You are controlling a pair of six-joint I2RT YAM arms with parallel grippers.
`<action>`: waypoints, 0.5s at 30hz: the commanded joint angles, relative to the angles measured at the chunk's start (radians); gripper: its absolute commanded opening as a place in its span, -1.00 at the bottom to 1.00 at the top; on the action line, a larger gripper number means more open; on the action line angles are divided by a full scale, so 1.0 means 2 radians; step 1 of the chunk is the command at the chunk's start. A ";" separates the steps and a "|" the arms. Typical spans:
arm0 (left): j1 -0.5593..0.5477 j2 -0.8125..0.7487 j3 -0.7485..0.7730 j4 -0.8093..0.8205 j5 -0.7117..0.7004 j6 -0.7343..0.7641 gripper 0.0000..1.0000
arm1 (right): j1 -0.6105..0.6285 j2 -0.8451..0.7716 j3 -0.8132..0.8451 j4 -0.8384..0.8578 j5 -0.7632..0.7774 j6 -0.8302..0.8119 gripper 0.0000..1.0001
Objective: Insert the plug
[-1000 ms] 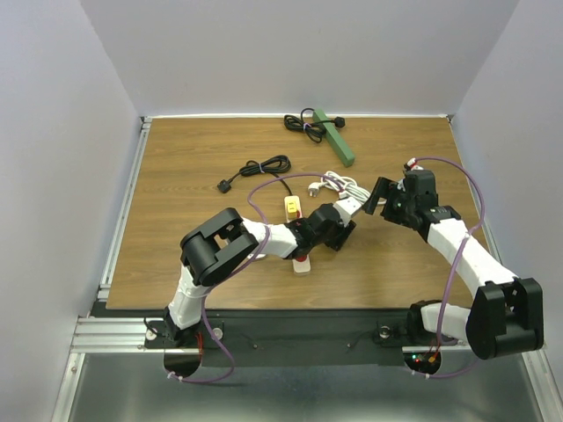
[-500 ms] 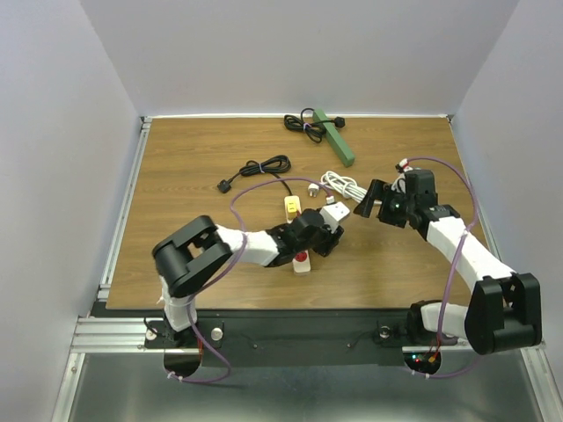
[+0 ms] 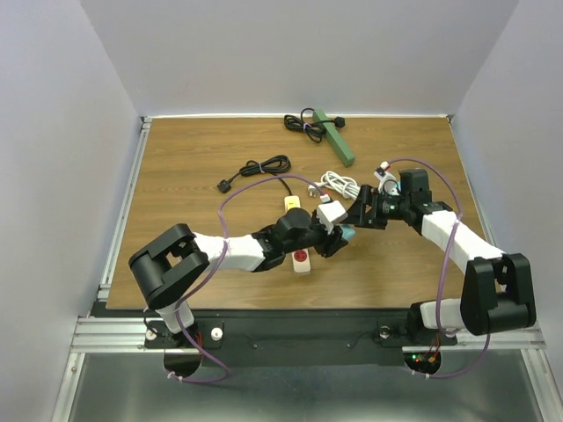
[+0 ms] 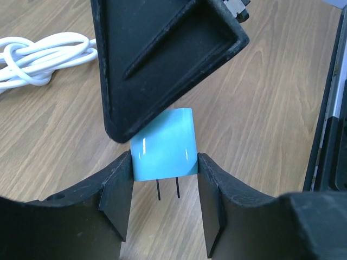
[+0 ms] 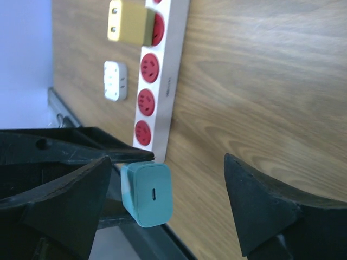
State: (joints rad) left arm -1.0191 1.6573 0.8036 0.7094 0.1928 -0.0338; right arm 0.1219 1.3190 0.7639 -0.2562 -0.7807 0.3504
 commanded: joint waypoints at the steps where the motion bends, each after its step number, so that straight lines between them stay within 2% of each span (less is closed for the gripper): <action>1: 0.000 -0.028 -0.006 0.042 0.008 0.004 -1.00 | -0.001 0.015 0.002 0.023 -0.079 -0.007 0.70; 4: 0.000 -0.029 -0.009 0.044 -0.002 0.004 -1.00 | 0.000 0.019 -0.002 0.023 -0.087 -0.006 0.56; 8: 0.001 -0.029 -0.009 0.045 -0.008 0.005 -1.00 | 0.003 0.015 -0.009 0.022 -0.094 -0.003 0.23; 13: 0.001 -0.029 -0.012 0.045 -0.014 0.006 -1.00 | 0.003 0.012 -0.017 0.023 -0.104 -0.001 0.00; 15: 0.000 -0.029 -0.012 0.043 -0.018 0.006 -0.99 | 0.003 0.012 -0.018 0.023 -0.104 -0.003 -0.26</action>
State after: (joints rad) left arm -1.0191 1.6566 0.7914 0.7231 0.1772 -0.0334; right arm 0.1242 1.3636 0.7361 -0.2493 -0.9504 0.3561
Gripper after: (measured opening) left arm 0.550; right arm 0.425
